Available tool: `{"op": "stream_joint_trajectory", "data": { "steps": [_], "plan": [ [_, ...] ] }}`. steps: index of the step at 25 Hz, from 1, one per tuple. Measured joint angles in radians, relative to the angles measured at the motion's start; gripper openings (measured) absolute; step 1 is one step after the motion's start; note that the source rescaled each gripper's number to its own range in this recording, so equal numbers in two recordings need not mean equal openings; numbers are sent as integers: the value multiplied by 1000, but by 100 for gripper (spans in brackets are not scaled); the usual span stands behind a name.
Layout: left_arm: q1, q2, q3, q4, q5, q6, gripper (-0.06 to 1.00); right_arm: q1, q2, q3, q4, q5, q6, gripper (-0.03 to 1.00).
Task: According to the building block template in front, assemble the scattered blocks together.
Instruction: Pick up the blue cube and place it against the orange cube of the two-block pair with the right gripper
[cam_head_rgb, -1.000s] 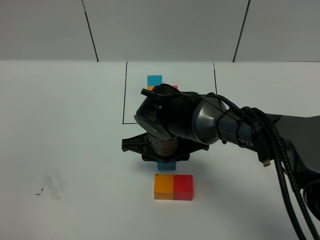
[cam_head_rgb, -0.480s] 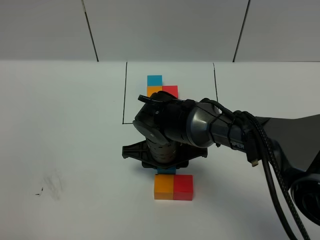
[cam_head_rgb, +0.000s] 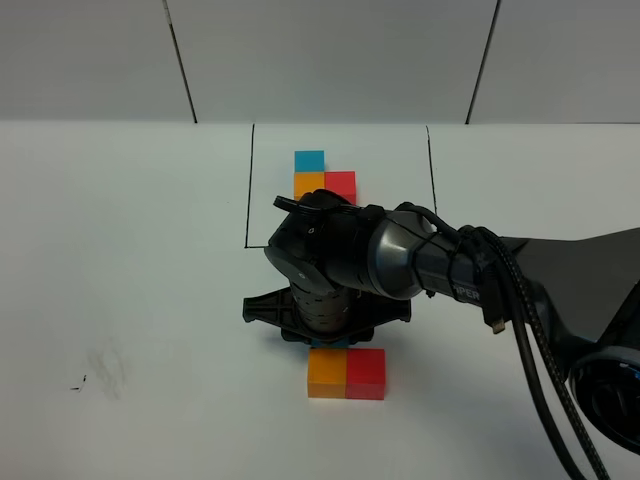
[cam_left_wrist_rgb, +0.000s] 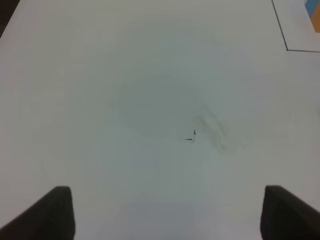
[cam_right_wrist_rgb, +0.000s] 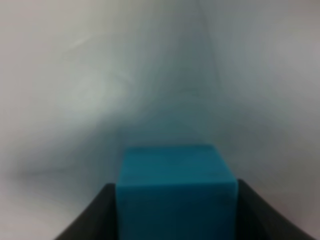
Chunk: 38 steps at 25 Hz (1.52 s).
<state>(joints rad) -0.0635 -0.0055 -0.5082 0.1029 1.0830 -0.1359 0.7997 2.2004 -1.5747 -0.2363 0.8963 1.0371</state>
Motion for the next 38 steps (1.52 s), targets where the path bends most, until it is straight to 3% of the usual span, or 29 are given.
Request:
{"op": "stream_joint_trajectory", "data": {
  "steps": [32,34,38],
  "plan": [
    [0,0,0,0,0,0,67,0,5,0,-1,-11,24,24],
    [0,0,0,0,0,0,67,0,5,0,-3,-24,19,27],
    [0,0,0,0,0,0,67,0,6,0,-5,-50,-16,45]
  ]
}}
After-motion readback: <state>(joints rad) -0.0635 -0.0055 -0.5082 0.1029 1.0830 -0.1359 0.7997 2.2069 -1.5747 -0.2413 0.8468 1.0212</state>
